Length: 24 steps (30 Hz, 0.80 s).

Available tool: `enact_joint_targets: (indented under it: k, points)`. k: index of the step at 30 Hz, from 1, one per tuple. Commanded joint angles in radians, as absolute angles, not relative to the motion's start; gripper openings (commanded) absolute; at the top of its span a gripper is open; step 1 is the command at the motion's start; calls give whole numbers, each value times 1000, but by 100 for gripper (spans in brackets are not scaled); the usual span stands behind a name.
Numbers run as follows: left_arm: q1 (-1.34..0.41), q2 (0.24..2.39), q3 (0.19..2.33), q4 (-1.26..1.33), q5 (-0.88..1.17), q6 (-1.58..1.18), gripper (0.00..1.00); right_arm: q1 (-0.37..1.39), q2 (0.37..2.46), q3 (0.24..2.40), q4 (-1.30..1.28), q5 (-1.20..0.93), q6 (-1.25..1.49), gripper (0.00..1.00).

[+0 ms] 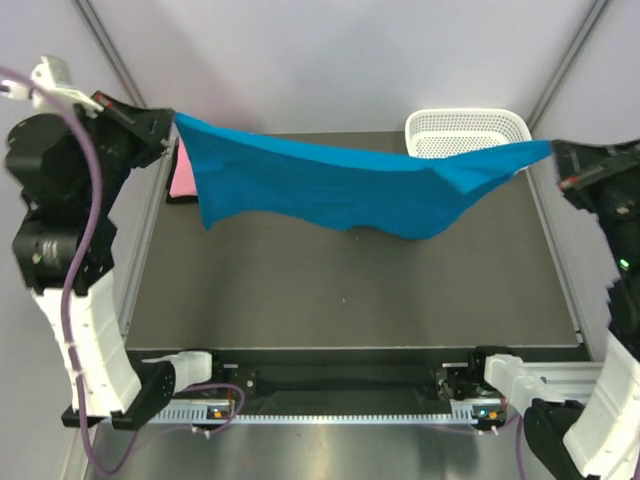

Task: Fold and stack the t-shirts
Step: Flatten the tshirt out

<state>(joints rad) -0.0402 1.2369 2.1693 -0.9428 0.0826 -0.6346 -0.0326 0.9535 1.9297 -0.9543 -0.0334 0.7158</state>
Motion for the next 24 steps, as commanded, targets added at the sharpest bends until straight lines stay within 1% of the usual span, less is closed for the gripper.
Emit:
enact_joint_targets:
  k: [1,6,9,12,14,15,16,20,21,24]
  points:
    - [-38,1154,2223,-1005,181,-692,0,-26,940,2169,-1097,23,701,0]
    - [-38,965,2118,-965,236,-810,0,-26,822,2191,-1126,3,736,0]
    - [-38,962,2164,-997,253,-813,0,-26,766,2175,-1123,15,738,0]
    - [-38,995,2210,-1040,247,-782,0,-25,764,2139,-1109,20,735,0]
    - [-38,1012,2185,-1043,230,-761,0,-26,799,2119,-1080,-18,720,0]
    - [-38,1032,2166,-1028,223,-753,0,-26,816,2090,-1025,-43,710,0]
    - [-38,1046,2151,-1017,210,-743,0,-26,866,2079,-999,-93,697,0]
    - [-38,1169,2070,-976,118,-675,0,-26,1023,2027,-898,-126,638,0]
    - [-38,1214,2050,-944,107,-669,0,-25,1050,1991,-821,-130,634,0]
    - [-38,1323,2007,-781,81,-663,0,-26,1172,1986,-692,-132,630,0]
